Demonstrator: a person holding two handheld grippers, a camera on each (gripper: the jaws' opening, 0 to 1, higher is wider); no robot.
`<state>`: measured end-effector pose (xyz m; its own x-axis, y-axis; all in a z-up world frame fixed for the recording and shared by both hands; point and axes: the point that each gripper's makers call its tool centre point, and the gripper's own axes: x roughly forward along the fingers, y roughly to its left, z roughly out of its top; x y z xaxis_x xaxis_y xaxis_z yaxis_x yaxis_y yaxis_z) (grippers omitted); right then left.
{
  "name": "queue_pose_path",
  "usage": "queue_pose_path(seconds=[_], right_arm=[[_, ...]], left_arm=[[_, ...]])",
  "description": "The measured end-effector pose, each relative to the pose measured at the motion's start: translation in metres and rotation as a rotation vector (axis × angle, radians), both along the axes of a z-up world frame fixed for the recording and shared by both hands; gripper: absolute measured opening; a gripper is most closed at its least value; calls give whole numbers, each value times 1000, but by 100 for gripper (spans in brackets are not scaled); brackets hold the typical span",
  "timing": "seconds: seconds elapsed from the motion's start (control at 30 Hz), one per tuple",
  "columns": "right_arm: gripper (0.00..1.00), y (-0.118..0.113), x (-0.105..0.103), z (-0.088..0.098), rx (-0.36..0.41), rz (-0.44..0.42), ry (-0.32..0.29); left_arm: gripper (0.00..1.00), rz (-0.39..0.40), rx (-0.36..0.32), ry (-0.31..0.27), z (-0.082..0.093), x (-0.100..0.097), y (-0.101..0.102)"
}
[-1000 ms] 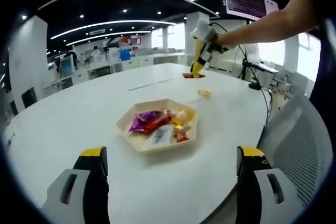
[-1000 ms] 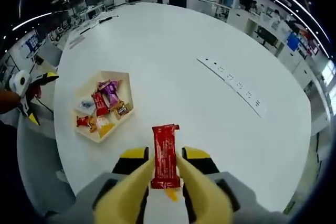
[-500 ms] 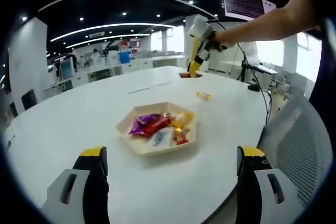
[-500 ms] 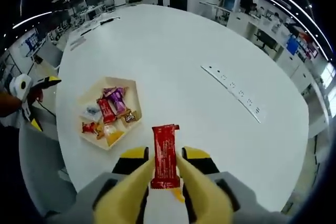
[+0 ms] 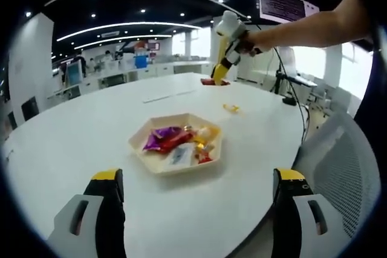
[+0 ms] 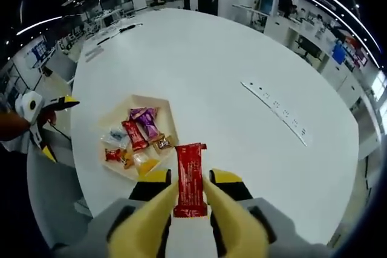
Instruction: Place the target food into the container with the food tongs after gripping and lifting it, then release it inside without dropping or visibly crushing the food.
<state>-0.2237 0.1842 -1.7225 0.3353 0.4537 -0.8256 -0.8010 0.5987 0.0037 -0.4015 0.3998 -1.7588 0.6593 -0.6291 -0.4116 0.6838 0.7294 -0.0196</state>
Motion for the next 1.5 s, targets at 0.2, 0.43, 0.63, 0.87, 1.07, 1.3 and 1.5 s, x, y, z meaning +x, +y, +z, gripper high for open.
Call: queue_pose_path(seconds=[0.2, 0.43, 0.63, 0.87, 1.07, 1.3, 1.5], right_arm=[[24, 15, -2, 3, 13, 15, -6], [24, 34, -6, 9, 25, 43, -16], [24, 45, -6, 7, 24, 59, -19], [24, 60, -6, 6, 32, 75, -16], [24, 69, -8, 6, 31, 90, -21], [24, 82, -12, 5, 37, 102, -24], [24, 96, -16, 4, 40, 125, -25]], left_arm=[[99, 2, 4, 2, -1, 0, 1], [99, 5, 2, -8, 1, 1, 1], [99, 26, -12, -5, 2, 2, 4], [99, 22, 4, -10, 1, 2, 4], [99, 24, 4, -13, 2, 2, 4], [98, 23, 14, -16, 1, 2, 4], [98, 20, 28, -21, 1, 2, 4]])
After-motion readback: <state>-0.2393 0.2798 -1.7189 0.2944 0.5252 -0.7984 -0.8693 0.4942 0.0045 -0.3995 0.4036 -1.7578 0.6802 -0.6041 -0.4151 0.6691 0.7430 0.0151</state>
